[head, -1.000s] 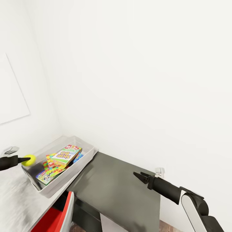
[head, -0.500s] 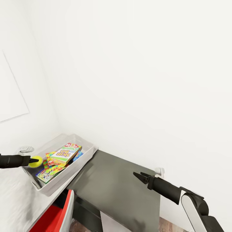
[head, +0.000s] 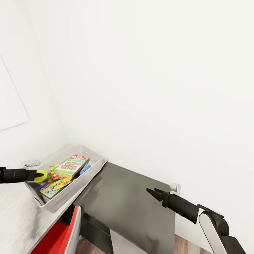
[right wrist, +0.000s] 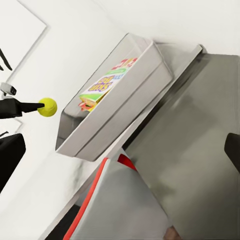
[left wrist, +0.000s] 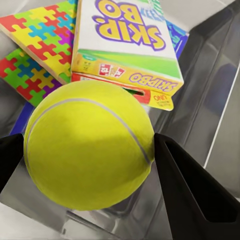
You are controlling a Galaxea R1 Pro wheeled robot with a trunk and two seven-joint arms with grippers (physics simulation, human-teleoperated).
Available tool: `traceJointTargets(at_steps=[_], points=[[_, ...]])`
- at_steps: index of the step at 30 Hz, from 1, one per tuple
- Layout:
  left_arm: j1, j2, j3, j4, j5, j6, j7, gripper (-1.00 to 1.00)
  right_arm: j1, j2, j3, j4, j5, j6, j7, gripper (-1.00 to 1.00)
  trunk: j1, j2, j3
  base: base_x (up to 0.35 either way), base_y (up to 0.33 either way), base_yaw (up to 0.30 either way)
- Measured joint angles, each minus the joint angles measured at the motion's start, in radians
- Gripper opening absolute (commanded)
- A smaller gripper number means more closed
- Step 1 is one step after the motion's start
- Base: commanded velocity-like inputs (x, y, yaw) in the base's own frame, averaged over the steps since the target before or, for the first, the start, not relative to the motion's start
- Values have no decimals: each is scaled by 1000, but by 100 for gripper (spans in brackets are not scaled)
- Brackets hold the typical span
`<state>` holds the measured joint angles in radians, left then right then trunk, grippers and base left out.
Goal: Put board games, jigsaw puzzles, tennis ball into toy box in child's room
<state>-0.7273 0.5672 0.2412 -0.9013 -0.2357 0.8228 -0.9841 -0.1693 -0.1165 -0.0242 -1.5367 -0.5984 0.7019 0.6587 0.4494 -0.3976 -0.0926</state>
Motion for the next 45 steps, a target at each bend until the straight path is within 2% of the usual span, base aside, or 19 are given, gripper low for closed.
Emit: traceJointTargets(at_steps=[9,18,19,31,38,41,43,45], points=[[0,-3,0,-23,0,7,0,-100,0,-1,-4,0,0,1,0,100,0,0,-14,0,0,0],[0,-4,0,-26,0,8,0,-100,0,-2,-5,0,0,2,0,100,0,0,-17,0,0,0],[0,-4,0,-26,0,8,0,100,0,-2,-5,0,0,2,0,100,0,0,-17,0,0,0],[0,-3,0,-45,-3,6,-3,100,0,-3,-5,-1,0,2,0,100,0,0,-17,0,0,0],[1,3,7,-103,8,34,-21,100,0,-3,-6,0,-2,2,0,100,0,0,-17,0,0,0],[3,8,20,-130,10,46,-66,100,0,-3,-6,-1,-2,1,2,100,0,0,-14,0,0,-21],[5,12,41,-141,10,49,-128,100,0,-3,-7,-1,-2,1,7,100,0,0,-12,0,0,-47],[9,19,89,-148,8,48,-232,100,0,-4,-9,-1,-2,0,22,100,0,0,-9,0,0,-63]])
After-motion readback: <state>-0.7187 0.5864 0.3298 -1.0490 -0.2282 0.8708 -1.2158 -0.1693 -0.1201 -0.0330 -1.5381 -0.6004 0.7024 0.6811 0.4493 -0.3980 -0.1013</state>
